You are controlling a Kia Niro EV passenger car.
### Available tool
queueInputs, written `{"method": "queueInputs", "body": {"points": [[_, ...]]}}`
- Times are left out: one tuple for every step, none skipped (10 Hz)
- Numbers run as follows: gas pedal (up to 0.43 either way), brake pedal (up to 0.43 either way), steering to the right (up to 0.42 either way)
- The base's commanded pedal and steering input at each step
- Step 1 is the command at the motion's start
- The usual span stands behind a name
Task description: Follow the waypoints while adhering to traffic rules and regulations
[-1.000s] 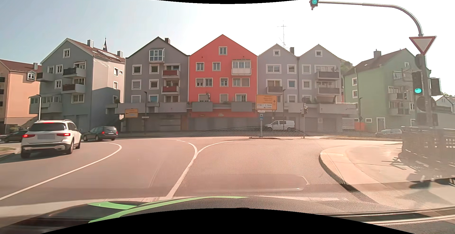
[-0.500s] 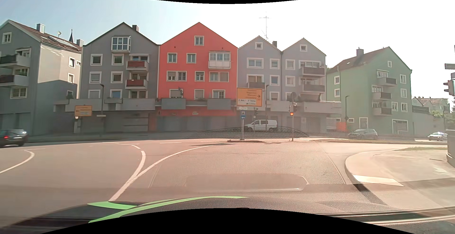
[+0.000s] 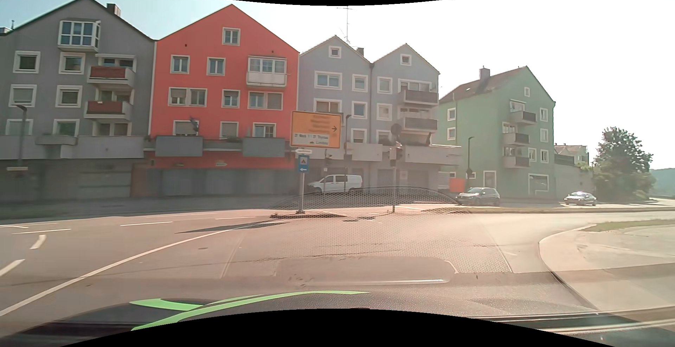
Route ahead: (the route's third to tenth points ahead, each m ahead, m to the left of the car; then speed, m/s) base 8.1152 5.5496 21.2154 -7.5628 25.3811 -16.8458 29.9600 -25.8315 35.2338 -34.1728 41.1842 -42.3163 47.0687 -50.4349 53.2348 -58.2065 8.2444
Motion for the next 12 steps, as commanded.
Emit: {"method": "queueInputs", "body": {"points": [[0.000, 0.000, 0.236], [0.000, 0.000, 0.249], [0.000, 0.000, 0.256], [0.000, 0.000, 0.259], [0.000, 0.000, 0.259], [0.000, 0.000, 0.259], [0.000, 0.000, 0.259], [0.000, 0.000, 0.259], [0.000, 0.000, 0.259], [0.000, 0.000, 0.259], [0.000, 0.000, 0.258], [0.000, 0.000, 0.258]]}}
